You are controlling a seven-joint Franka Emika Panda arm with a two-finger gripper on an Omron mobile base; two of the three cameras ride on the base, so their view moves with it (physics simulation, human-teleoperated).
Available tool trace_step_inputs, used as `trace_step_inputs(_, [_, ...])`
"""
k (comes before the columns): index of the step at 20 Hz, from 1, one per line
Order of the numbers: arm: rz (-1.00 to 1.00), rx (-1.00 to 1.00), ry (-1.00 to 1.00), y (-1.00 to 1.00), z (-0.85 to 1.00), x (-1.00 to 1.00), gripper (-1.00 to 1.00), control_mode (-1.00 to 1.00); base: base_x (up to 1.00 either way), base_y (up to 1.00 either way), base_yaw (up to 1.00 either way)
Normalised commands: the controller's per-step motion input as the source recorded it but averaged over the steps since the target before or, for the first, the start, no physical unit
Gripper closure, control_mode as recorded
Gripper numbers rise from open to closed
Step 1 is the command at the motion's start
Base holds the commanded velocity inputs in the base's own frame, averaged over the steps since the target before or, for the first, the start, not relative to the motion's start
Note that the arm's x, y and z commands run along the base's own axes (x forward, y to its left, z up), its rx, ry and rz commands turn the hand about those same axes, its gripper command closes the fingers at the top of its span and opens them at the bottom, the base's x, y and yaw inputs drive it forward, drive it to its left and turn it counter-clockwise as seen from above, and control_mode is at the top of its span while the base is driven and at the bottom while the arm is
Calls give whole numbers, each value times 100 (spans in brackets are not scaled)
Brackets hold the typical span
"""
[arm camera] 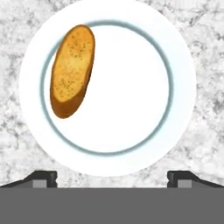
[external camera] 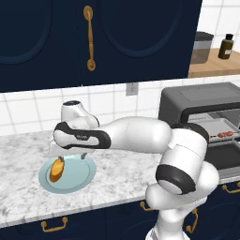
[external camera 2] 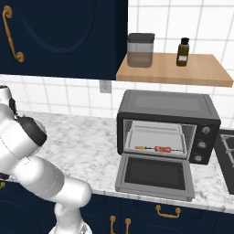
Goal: Pick up the kebab skewer and baguette bread, and place them inside the toaster oven. Close the toaster oven door and start by setting the timer.
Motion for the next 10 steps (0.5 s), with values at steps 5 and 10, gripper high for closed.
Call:
trace_step_inputs(5, [0,0,-17,37,-31,41,-100,-100,0,0,0])
trace_step_inputs(10, [0,0,-4,43,-18,42,-100,-100,0,0,0])
